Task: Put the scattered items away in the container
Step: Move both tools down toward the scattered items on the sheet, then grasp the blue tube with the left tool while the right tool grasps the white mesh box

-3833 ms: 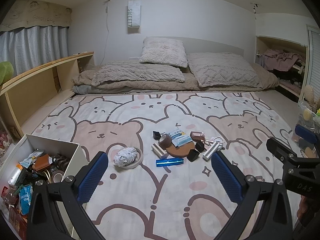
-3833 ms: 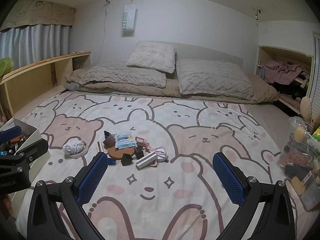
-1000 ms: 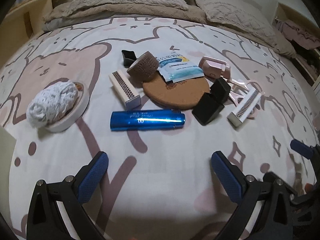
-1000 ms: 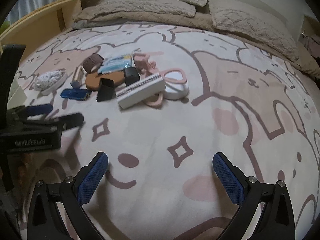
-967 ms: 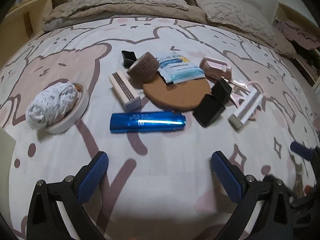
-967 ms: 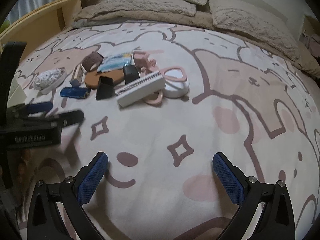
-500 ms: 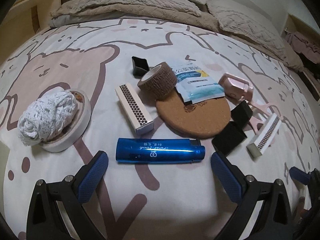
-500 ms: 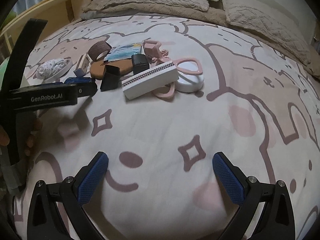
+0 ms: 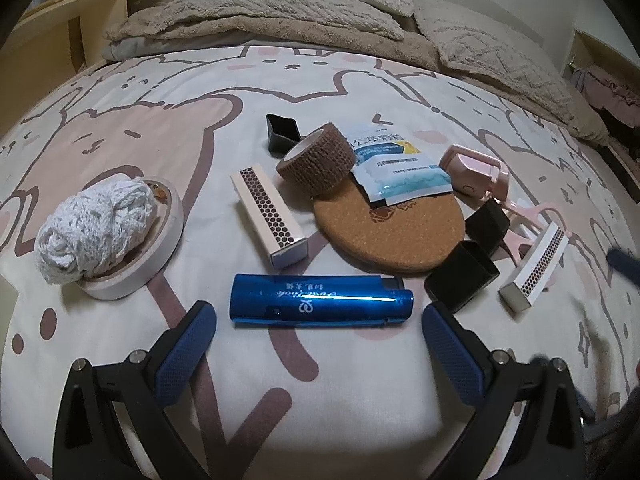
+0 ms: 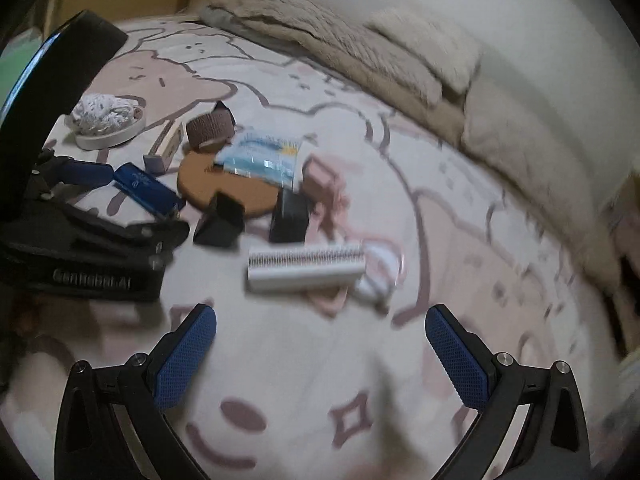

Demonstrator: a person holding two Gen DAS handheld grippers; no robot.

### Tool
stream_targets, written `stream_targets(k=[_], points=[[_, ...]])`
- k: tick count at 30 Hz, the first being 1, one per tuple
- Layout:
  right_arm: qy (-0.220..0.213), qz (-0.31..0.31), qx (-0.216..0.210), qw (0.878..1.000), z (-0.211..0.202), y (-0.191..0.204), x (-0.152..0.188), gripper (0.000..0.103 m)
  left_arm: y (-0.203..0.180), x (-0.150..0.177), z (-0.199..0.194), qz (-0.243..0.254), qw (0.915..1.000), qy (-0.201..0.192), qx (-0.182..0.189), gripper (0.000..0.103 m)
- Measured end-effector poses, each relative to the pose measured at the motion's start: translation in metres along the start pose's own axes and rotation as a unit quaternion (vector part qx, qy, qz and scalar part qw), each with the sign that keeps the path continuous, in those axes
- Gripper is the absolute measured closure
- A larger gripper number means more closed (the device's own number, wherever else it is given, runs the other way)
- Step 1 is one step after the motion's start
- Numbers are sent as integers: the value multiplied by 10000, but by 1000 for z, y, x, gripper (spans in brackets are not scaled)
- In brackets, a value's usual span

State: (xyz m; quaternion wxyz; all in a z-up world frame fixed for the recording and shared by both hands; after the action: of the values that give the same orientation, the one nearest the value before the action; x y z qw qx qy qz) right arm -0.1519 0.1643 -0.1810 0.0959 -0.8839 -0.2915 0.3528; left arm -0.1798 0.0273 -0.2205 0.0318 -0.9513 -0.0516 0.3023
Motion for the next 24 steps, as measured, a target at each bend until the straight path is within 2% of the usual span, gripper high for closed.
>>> stream_targets(k=[5,12,14,16,17,24], points=[[101,91,-117,9998,14,-3,-12,0,2,1,-2,-80,9999,-118,61,0],[51,187,-113,9997,25,2,-13,1,7,2,-7,-207,9995,-257,-5,12],[9,169,-203,9997,25,3,-13,12,8,2,-8,-230,9993,-290,-16,16],[-29,168,-224,9996,22,3,-13,32,9,2,-9,-241,9992,-318,-16,20],[-32,167,-229,9996,22,3,-13,36,9,2,-9,-246,9992,-330,-13,21],[-133,180,-257,9994,16,5,-8,36,12,2,-11,-290,9990,-348,57,21]])
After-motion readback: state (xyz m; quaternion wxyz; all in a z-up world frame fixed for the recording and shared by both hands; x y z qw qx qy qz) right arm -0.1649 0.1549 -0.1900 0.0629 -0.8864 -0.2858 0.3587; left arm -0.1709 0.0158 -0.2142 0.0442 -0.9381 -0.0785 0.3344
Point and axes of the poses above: each gripper's, at about its wrist camera, not at the fingertips, and z roughly the way its jaws point, y to its left, x to its underside, the point moved 2 cm from there along z, roughly the way its jaws point, and after that the axes turned 3 degrees about y, right-handed, at the moved point
